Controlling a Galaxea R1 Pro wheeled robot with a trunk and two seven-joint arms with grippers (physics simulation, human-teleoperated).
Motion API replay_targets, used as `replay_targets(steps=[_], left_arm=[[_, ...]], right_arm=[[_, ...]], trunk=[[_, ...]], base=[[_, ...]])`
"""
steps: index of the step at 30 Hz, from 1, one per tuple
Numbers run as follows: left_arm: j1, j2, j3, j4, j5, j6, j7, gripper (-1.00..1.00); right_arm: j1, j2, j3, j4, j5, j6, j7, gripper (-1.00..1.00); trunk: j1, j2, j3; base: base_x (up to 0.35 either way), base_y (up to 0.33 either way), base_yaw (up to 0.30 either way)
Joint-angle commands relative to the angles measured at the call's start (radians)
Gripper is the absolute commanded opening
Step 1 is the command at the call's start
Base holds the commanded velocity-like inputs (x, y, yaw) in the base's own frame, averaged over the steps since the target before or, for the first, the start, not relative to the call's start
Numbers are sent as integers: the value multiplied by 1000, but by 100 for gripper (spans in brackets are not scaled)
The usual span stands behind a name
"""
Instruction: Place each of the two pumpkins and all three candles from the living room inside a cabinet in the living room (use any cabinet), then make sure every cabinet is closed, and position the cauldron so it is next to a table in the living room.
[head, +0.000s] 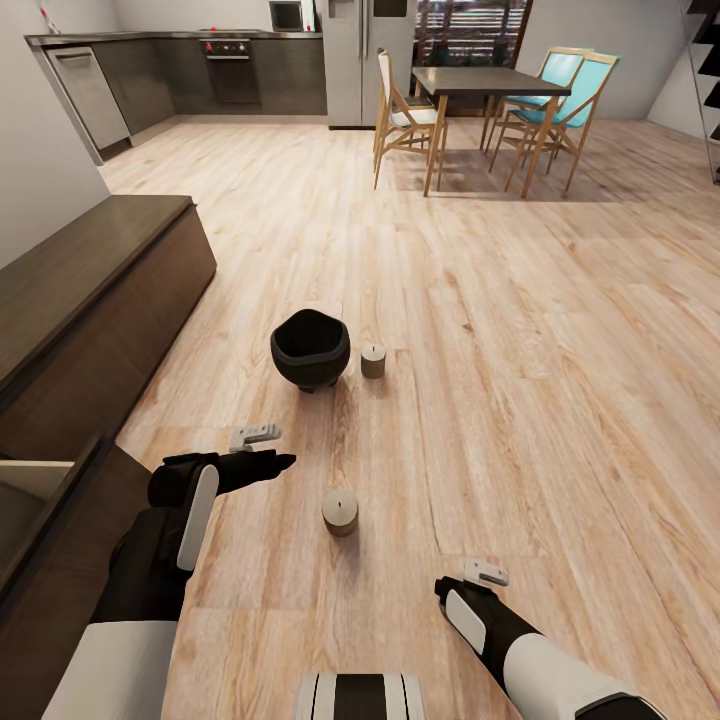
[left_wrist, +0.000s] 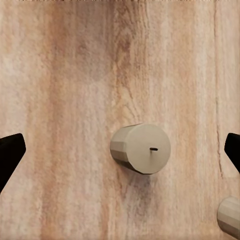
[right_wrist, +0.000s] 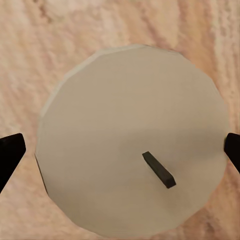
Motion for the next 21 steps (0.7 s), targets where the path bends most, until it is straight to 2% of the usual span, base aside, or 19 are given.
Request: replay_targets(steps=[1,6,16,17,21], left_arm=[[0,-1,3,-1,1,5,-4,100],[0,-1,3,-1,1,5,-4,100],[0,-1,3,-1,1,5,-4,100],[-1,-1,3,-1,1,5,-4,100],[0,-1,3,-1,1,5,-4,100]], right_arm=[[1,-1,4,-2,-19,7,-6,100],[1,0,5,-2,-20,6,-6,100],[1,0,5,-2,-20,2,-6,100],[1,0,5,-2,-20,2,-6,-100],[1,0,5,-2,-20,2,-6,-100]], trunk=[[0,0,-1],[1,-1,-12],[1,-1,-12],[1,-1,-12],[1,-1,-12]], base=[[0,0,0],[0,0,0],[0,0,0],[0,0,0],[0,0,0]])
